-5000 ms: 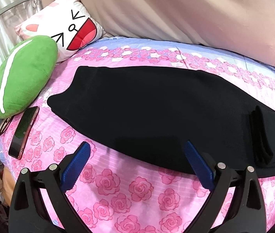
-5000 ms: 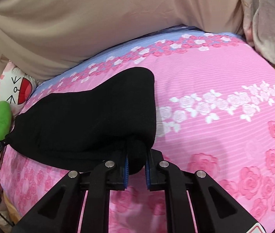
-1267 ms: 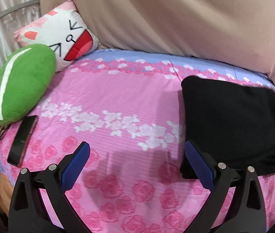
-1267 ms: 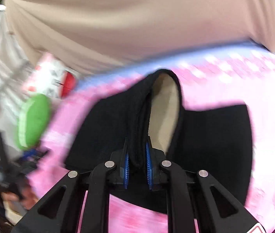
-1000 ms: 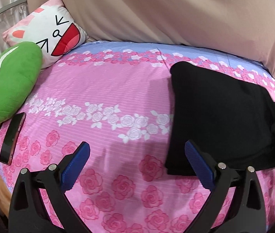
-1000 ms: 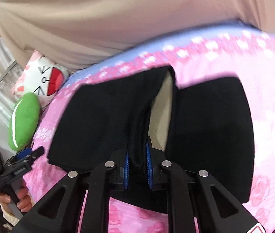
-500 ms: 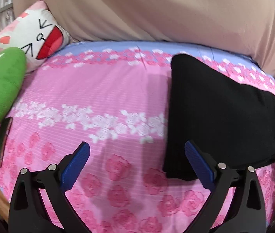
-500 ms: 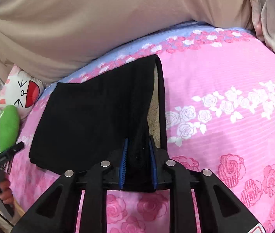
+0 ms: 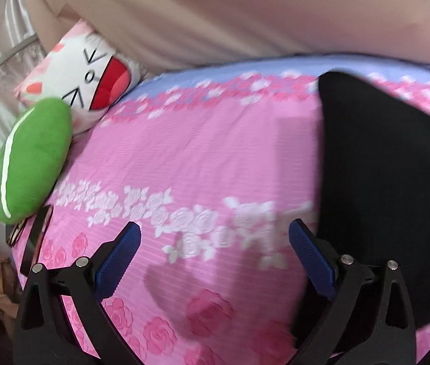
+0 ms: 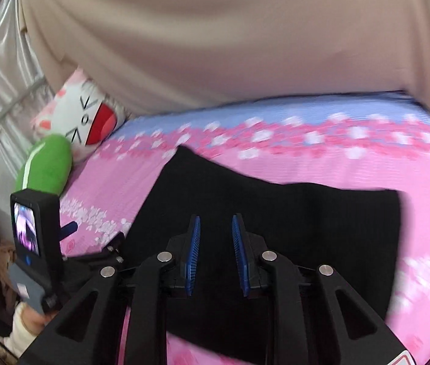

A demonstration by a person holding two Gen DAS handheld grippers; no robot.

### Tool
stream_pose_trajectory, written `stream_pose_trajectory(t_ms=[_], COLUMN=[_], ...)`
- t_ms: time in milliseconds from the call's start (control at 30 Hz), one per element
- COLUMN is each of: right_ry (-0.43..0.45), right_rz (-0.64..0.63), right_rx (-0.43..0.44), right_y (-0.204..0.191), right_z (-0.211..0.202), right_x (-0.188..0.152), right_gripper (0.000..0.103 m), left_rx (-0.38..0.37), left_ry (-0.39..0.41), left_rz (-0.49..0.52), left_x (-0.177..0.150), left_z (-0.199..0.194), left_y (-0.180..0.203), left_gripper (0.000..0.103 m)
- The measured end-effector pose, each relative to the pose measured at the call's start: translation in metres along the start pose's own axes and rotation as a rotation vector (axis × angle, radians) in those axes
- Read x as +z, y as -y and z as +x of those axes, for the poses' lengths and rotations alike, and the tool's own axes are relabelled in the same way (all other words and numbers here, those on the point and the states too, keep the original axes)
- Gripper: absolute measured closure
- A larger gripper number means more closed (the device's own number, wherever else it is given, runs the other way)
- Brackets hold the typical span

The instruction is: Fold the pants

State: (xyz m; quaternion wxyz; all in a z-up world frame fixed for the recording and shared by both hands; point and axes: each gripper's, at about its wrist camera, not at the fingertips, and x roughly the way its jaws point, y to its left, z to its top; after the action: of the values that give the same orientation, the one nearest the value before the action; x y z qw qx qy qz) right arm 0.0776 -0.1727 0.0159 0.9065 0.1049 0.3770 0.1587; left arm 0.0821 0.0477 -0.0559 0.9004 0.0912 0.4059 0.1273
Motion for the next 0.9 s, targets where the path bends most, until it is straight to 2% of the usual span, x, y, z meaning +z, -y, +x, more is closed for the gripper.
stream_pose_trajectory(t_ms=[100, 167, 200, 300, 433, 567, 733, 833, 900], right_ry=[-0.076, -0.126, -0.111, -0.113, -0.032, 0.054, 0.057, 0.040, 0.028], right_rz=[-0.018, -0.022, -0.027, -0.014, -0.008, -0.020, 0.060, 0.138, 0.176], right_rx=[-0.013, -0.043, -0.053, -0.050, -0.039, -0.117, -0.297, -0.339, -0.339], right_y=[-0.013, -0.011, -0.011, -0.014, -0.018, -0.002, 0.038, 0.063, 0.074], right_z=[0.057, 0.088, 0.099, 0.097, 0.049, -0.026, -0.079, -0.095, -0.098], right_x=[0.014, 0.013, 0.013, 0.021, 0.018, -0.011, -0.059, -0.084, -0.094], right_gripper=[0.082, 0.083, 0.084, 0.085, 0.085, 0.081, 0.065, 0.056, 0.056], left_rx=[-0.090, -0.096, -0.097, -0.103, -0.135, -0.171, -0.202, -0.202, -0.250], left_ry=[-0.054, -0.051, -0.045, -0.034, -0.022, -0.009, 0.001, 0.013, 0.017], left_rz=[-0.059, -0.070, -0.071, -0.068, -0.076, -0.061, -0.041, -0.038, -0.053], left_x=[-0.002, 0.000, 0.001, 0.003, 0.002, 0.003, -0.001, -0.003, -0.003], left_z=[0.011, 0.011, 0.010, 0.007, -0.004, -0.013, -0.027, -0.036, -0.044], left_y=[-0.016, -0.025, -0.027, -0.033, -0.031, -0.021, -0.003, 0.005, 0.003], left_gripper=[0.007, 0.007, 0.007, 0.007, 0.007, 0.007, 0.007, 0.007, 0.007])
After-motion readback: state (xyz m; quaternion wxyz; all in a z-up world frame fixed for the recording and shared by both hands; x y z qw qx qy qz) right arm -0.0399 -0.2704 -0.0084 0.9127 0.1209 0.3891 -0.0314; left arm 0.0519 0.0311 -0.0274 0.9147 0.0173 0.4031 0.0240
